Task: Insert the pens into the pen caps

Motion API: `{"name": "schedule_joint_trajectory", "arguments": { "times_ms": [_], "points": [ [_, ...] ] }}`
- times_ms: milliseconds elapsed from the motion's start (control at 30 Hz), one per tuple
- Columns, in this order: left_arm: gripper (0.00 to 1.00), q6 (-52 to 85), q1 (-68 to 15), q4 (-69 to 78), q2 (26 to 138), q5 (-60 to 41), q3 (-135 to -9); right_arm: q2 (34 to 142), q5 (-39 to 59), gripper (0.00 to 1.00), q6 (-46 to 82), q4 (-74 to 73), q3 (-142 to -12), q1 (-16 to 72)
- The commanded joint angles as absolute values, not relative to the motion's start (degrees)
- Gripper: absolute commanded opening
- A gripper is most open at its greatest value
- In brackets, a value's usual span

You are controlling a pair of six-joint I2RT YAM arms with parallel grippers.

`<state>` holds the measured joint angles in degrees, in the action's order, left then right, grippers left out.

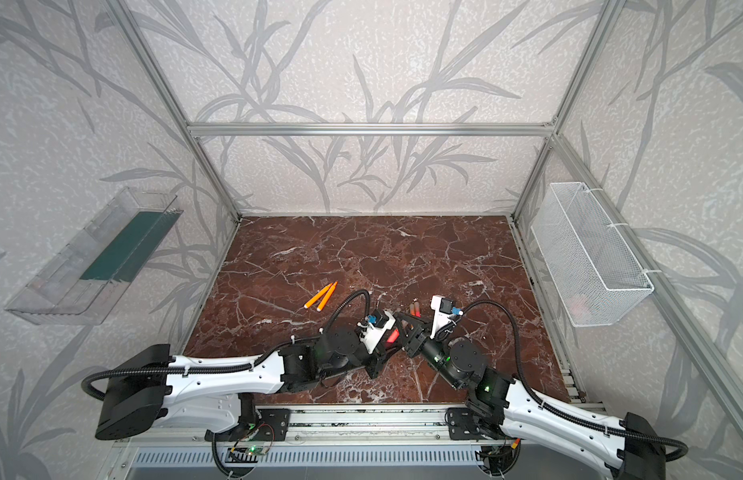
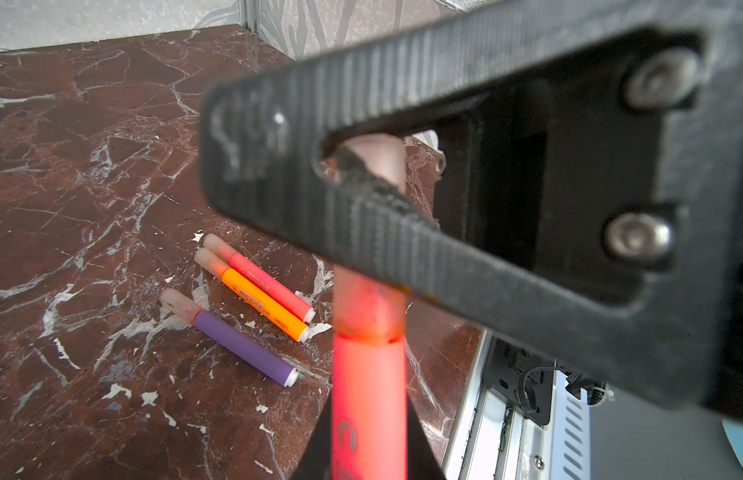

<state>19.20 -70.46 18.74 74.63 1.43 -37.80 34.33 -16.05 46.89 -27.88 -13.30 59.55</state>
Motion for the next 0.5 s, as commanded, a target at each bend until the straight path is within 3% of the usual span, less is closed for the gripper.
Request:
{"name": "schedule_joint_trajectory", "arguments": {
  "times_ms": [0, 467],
  "points": [
    [0.0, 18.2, -70.8, 18.3, 74.9, 1.8, -39.2, 34.7, -16.3, 0.24, 46.7, -29.7, -15.9, 59.3],
    [0.0, 17.7, -71.1, 18.5, 74.2, 2.1, -38.1, 34.1, -16.4, 0.23, 47.1, -29.5, -15.6, 57.6]
  ]
}}
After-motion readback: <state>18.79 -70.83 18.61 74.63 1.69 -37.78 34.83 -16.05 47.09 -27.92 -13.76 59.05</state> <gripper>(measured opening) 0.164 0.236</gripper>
